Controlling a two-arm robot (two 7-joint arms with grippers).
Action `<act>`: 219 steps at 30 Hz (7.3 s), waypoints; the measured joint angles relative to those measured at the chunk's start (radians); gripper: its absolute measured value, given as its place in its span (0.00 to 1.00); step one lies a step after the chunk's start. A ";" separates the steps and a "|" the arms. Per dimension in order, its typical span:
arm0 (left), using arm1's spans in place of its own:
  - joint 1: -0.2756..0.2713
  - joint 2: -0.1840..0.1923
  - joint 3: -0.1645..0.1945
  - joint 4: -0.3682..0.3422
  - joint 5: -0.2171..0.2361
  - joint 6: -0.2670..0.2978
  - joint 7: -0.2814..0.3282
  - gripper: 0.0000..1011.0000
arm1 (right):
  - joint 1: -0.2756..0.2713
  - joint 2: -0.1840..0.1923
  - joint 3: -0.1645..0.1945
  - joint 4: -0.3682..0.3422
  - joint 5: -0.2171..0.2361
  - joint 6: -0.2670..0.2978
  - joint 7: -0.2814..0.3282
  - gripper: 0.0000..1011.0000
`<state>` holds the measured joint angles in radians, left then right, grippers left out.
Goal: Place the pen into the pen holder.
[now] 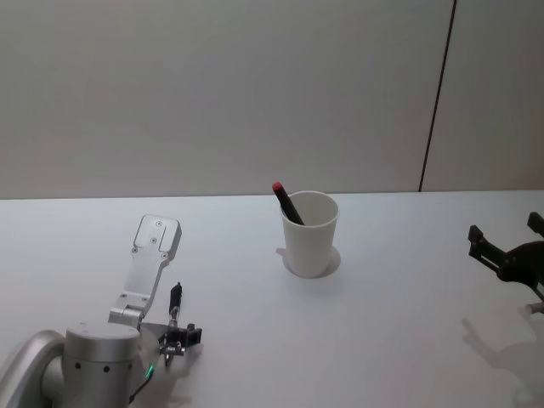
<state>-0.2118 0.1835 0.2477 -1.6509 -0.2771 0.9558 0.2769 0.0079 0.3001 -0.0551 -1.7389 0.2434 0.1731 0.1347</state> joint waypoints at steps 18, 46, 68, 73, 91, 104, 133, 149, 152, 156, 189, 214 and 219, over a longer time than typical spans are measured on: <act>0.016 -0.022 -0.019 -0.004 0.013 0.000 -0.001 0.98 | 0.000 0.000 0.000 0.000 0.000 0.000 0.000 0.99; 0.027 -0.059 -0.043 -0.002 0.038 0.027 -0.022 0.42 | 0.000 0.000 0.000 0.000 0.000 0.000 0.000 0.99; 0.020 -0.072 -0.072 0.015 0.076 0.028 -0.051 0.28 | 0.000 0.000 0.000 0.000 0.000 0.000 0.000 0.99; 0.015 -0.071 -0.083 0.023 0.088 0.021 -0.060 0.25 | 0.000 0.000 0.000 0.000 0.000 0.000 0.000 0.99; -0.002 -0.062 -0.117 0.027 0.125 -0.017 -0.103 0.13 | 0.000 0.000 0.000 0.000 0.000 0.000 0.000 0.99; -0.005 -0.048 -0.129 0.004 0.159 -0.075 -0.178 0.13 | 0.000 0.000 0.000 0.000 0.000 0.000 0.000 0.99; -0.007 0.028 -0.115 -0.021 0.266 -0.488 -0.518 0.13 | 0.000 0.000 0.000 0.000 0.000 0.000 0.000 0.99; -0.045 0.043 -0.106 0.024 0.244 -0.701 -0.696 0.13 | 0.000 0.000 0.000 0.000 0.000 0.000 0.000 0.99; -0.055 0.043 -0.102 0.035 0.237 -0.728 -0.731 0.13 | 0.000 0.000 0.000 0.000 0.000 0.000 0.000 0.99; -0.065 0.042 -0.094 0.045 0.226 -0.756 -0.775 0.13 | 0.000 0.000 0.000 0.000 0.000 0.000 0.000 0.99; -0.150 0.011 -0.013 0.139 0.212 -0.800 -1.091 0.13 | 0.000 0.000 0.000 0.000 0.000 0.000 0.000 0.99; -0.185 -0.007 0.047 0.177 0.223 -0.787 -1.203 0.13 | 0.000 0.000 0.000 0.000 0.000 0.000 0.000 0.99; -0.186 -0.008 0.053 0.178 0.222 -0.784 -1.209 0.13 | 0.000 0.000 0.000 0.000 0.000 0.000 0.000 0.99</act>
<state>-0.3973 0.1760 0.3004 -1.4731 -0.0556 0.1719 -0.9319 0.0079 0.3000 -0.0551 -1.7389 0.2434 0.1732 0.1347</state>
